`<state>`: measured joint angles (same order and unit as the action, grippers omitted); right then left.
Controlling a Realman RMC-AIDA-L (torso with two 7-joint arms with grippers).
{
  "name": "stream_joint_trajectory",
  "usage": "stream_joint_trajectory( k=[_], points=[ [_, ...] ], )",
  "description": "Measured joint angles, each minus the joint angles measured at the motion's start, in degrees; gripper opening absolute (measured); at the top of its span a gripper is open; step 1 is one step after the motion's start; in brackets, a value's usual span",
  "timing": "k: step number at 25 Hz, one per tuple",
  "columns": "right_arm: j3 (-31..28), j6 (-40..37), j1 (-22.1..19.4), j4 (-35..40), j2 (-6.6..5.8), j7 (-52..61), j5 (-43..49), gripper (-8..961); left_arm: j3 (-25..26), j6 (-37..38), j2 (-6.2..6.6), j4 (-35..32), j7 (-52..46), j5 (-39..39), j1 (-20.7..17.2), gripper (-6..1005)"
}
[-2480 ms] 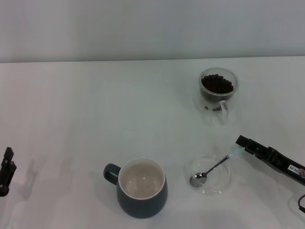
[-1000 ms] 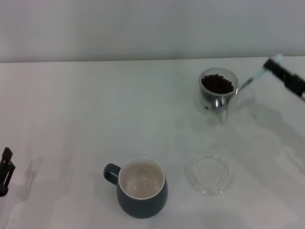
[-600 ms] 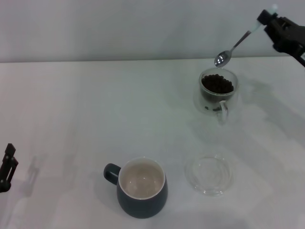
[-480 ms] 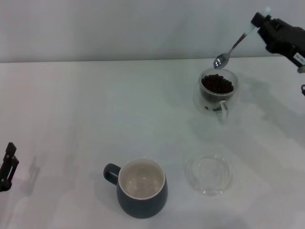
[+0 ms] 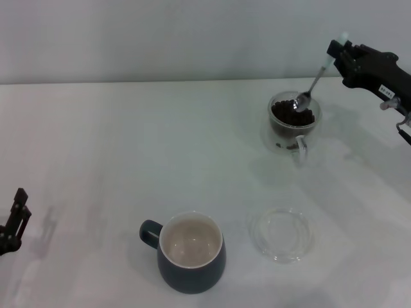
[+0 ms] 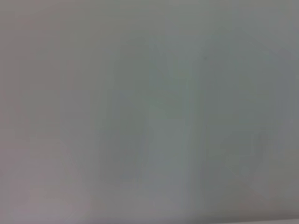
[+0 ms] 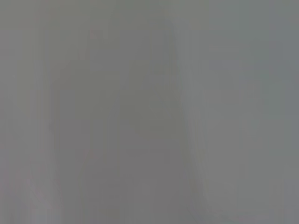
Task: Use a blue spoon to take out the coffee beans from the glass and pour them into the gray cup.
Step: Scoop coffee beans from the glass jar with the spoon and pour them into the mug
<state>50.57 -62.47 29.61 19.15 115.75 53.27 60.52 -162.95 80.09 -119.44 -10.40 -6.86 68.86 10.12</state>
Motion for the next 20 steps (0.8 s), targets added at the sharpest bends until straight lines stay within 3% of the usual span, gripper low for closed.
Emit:
stream_joint_trajectory(
  k=[13,20],
  points=[
    [0.54,2.33,0.41,-3.48,0.14,0.43,-0.68,146,0.0,-1.01,0.06,0.22,0.02,-0.02,0.71,655],
    [0.19,2.98,0.85,-5.75,0.21,8.45,-3.53,146,0.0,-2.09,0.09,0.3,0.3,-0.05,0.7,654]
  ],
)
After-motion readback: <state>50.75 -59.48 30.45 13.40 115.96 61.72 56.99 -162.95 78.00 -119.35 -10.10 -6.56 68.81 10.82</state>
